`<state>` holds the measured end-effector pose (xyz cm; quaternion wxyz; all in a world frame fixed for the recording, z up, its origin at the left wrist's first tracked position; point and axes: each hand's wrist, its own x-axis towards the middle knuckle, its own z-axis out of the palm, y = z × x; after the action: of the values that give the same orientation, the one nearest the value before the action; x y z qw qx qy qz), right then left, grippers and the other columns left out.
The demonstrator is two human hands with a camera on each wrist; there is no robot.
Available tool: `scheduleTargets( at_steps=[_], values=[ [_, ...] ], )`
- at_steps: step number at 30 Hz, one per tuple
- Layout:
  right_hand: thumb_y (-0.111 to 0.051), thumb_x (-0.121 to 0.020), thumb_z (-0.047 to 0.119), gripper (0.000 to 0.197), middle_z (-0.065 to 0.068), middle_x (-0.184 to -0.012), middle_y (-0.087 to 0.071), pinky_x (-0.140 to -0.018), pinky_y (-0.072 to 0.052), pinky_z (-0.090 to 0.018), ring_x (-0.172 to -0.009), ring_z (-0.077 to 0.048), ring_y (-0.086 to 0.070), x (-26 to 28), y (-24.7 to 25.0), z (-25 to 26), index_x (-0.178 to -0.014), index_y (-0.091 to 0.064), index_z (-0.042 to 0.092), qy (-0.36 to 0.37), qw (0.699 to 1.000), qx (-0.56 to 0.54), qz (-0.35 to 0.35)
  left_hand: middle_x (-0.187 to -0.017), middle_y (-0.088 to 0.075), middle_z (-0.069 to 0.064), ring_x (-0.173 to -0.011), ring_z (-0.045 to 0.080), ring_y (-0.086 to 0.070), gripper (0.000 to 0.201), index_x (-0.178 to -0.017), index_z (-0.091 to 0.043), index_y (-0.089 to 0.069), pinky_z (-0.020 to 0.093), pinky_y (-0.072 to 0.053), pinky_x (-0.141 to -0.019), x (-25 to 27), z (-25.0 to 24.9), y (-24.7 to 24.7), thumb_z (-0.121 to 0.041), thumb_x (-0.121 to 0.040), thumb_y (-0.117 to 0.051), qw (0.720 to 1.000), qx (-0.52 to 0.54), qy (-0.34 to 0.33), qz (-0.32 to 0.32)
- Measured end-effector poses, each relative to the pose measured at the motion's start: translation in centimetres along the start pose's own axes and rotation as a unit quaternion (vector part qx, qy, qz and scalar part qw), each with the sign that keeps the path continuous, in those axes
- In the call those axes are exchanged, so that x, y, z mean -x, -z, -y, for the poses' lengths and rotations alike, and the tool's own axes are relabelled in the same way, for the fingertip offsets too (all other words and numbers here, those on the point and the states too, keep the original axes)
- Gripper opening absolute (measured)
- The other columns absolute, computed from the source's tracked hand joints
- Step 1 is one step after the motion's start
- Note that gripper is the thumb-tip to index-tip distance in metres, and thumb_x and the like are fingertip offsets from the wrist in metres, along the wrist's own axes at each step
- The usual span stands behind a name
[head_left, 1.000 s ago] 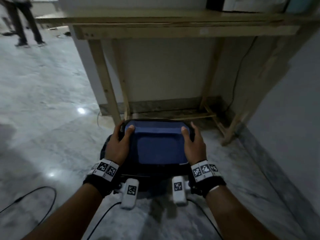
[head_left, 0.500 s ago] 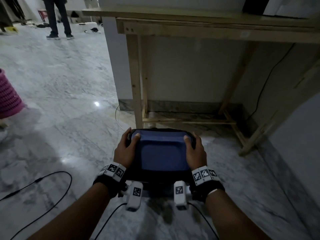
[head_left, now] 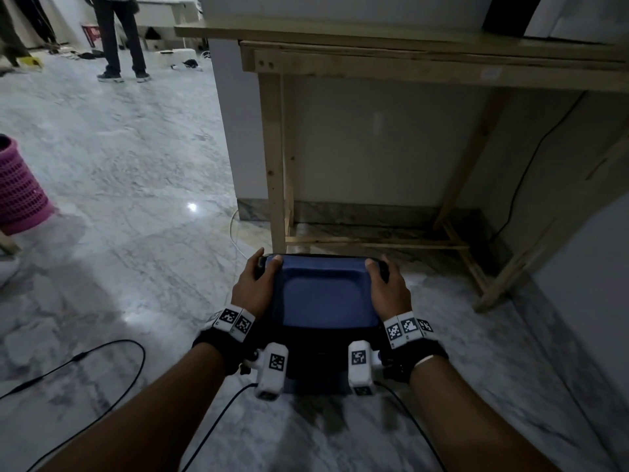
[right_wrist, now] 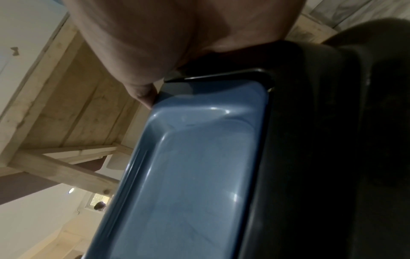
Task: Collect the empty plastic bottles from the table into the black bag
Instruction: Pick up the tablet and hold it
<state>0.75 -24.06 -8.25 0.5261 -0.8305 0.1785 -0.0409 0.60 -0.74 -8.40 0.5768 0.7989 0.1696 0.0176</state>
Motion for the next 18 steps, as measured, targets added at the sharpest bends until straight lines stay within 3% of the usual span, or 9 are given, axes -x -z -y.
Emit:
scheduleTargets(
  at_steps=[9, 14, 18],
  values=[
    [-0.044, -0.091, 0.060, 0.063, -0.011, -0.147, -0.050, -0.100, -0.039, -0.038, -0.129, -0.035, -0.050, 0.5, -0.4, -0.7, -0.147, -0.035, 0.030, 0.005, 1.000, 0.006, 0.002, -0.155, -0.049, 0.004, -0.141, 0.028, -0.045, 0.063, -0.149, -0.039, -0.041, 0.037, -0.033, -0.112, 0.0, 1.3, 0.0, -0.062, -0.092, -0.050, 1.000, -0.001, 0.001, 0.002],
    [-0.044, -0.094, 0.055, 0.062, -0.012, -0.146, -0.050, -0.088, -0.034, -0.029, -0.129, -0.035, -0.050, 0.5, -0.1, -0.3, -0.148, -0.034, 0.027, 0.004, 1.000, -0.001, 0.018, -0.155, -0.048, 0.003, -0.140, 0.026, -0.047, 0.065, -0.150, -0.038, -0.041, 0.035, -0.034, -0.109, -0.1, 1.3, 0.1, -0.063, -0.091, -0.051, 1.000, 0.004, 0.001, 0.010],
    [-0.044, -0.093, 0.057, 0.062, -0.010, -0.147, -0.049, -0.093, -0.035, -0.030, -0.131, -0.034, -0.048, 0.6, 0.2, -0.4, -0.148, -0.033, 0.030, 0.006, 1.000, 0.000, 0.025, -0.156, -0.047, 0.003, -0.142, 0.026, -0.045, 0.065, -0.150, -0.039, -0.040, 0.036, -0.033, -0.111, 0.1, 1.2, 0.2, -0.063, -0.091, -0.050, 1.000, 0.002, -0.001, 0.011]
  ],
)
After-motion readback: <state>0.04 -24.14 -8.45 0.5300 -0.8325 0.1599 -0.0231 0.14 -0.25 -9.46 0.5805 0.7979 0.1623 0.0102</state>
